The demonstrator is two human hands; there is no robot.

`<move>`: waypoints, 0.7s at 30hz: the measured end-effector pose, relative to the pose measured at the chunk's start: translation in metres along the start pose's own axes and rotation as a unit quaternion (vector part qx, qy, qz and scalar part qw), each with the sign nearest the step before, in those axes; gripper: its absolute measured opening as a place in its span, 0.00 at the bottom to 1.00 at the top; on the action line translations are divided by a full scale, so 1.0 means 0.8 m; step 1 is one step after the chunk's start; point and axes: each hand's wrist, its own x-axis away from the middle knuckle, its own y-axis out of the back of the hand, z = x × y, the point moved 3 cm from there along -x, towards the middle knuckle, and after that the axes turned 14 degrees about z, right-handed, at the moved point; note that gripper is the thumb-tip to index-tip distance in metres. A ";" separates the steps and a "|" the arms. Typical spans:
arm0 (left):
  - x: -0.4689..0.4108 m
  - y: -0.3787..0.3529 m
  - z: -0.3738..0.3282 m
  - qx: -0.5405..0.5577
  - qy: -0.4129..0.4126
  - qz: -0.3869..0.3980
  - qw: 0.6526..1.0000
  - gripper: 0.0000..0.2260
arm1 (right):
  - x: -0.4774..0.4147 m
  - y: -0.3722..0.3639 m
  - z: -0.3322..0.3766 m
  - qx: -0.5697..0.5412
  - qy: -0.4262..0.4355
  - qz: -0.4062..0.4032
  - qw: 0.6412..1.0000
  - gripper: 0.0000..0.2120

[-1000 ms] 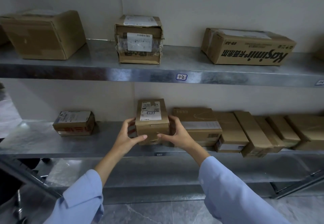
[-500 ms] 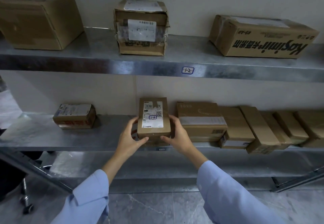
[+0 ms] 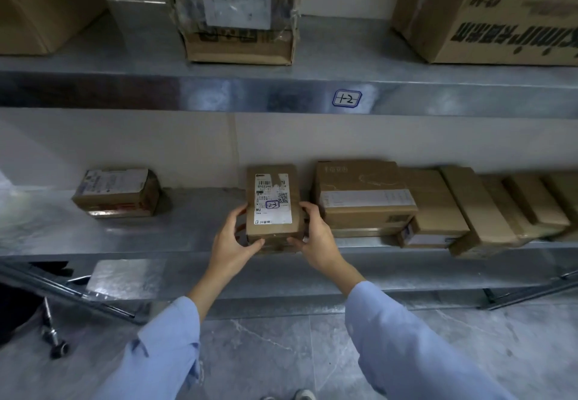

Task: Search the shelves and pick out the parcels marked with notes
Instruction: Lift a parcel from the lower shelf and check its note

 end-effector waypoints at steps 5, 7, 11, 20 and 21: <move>-0.005 0.005 0.009 -0.006 0.001 0.014 1.000 0.35 | -0.001 0.003 -0.001 0.007 -0.002 0.003 1.000 0.38; -0.006 0.007 0.009 -0.020 0.004 0.020 1.000 0.36 | 0.000 0.005 0.002 0.014 -0.007 0.010 1.000 0.38; -0.008 0.016 0.005 -0.085 0.016 0.033 0.996 0.36 | 0.003 0.010 0.016 0.047 -0.002 0.016 0.999 0.35; -0.005 0.029 -0.049 -0.310 -0.018 0.016 0.951 0.32 | 0.022 0.041 0.058 0.108 0.074 -0.038 0.991 0.28; -0.005 0.026 -0.056 -0.328 -0.032 0.013 0.944 0.32 | 0.025 0.047 0.059 0.125 0.074 -0.045 0.988 0.29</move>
